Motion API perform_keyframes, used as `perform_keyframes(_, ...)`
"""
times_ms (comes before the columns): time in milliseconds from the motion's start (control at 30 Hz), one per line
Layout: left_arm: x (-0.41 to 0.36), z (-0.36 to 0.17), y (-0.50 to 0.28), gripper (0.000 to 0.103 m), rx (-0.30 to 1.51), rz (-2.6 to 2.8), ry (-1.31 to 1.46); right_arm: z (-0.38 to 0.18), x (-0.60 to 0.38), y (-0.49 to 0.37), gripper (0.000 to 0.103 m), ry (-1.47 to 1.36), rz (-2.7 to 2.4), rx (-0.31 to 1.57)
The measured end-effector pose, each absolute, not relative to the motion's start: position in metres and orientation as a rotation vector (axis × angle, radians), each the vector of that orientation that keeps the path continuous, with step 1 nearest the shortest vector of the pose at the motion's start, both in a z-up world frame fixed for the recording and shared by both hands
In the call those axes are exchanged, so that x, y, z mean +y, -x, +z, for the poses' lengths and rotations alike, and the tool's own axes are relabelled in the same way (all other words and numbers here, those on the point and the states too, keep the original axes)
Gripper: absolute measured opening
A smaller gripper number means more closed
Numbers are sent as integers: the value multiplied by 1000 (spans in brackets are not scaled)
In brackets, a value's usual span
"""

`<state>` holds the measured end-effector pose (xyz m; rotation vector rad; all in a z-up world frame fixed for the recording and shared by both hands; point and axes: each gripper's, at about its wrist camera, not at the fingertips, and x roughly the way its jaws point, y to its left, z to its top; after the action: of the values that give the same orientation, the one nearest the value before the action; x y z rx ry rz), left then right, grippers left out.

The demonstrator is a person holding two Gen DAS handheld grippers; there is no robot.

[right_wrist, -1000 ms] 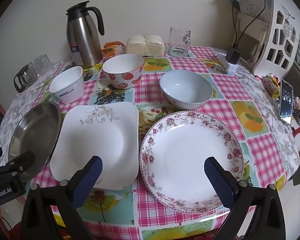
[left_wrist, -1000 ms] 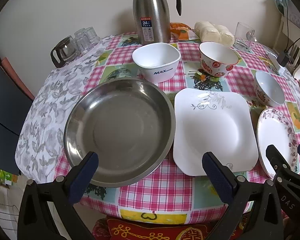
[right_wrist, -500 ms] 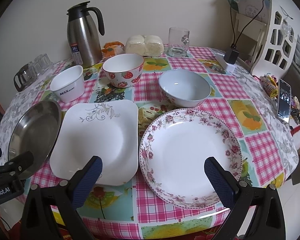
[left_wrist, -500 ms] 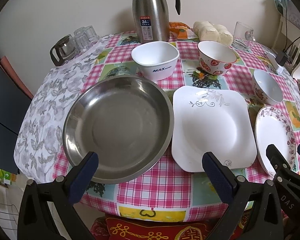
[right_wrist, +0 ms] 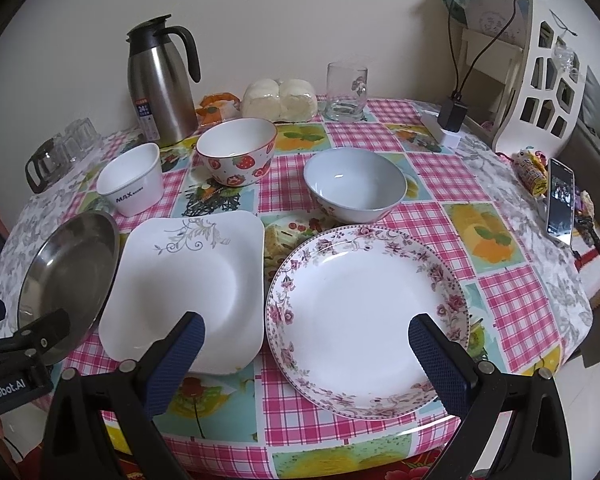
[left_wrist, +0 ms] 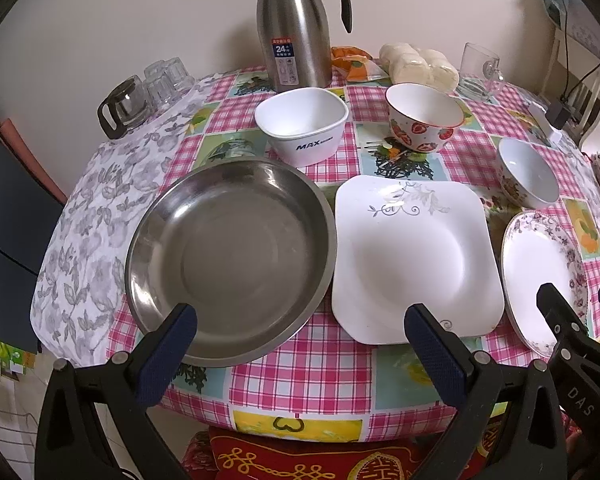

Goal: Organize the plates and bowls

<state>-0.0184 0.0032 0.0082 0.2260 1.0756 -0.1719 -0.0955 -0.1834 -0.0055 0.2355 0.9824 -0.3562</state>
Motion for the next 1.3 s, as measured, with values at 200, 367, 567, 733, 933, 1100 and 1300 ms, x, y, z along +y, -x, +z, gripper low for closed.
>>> perform_keyframes(200, 2, 11, 21, 103, 1070, -161, -245, -3, -185, 97, 103, -238, -357, 978)
perform_keyframes(367, 2, 13, 24, 103, 1033, -174, -221, -1, -187, 99, 103, -242, -358, 970)
perform_keyframes(567, 4, 14, 23, 103, 1061, -167, -222, -3, -187, 98, 103, -244, -365, 976)
perform_keyframes(733, 12, 11, 18, 103, 1086, -174, -174, -2, -184, 97, 103, -238, -357, 973)
perform_keyframes(933, 52, 5, 1, 103, 1133, -153, 35, -5, -176, 89, 103, -245, -339, 962)
perform_keyframes(1100, 105, 5, -12, 103, 1089, -22, 210, -9, -157, 76, 103, -239, -274, 958)
perform_keyframes(1300, 150, -1, -21, 103, 1019, 32, 342, -13, -135, 60, 103, -272, -212, 929)
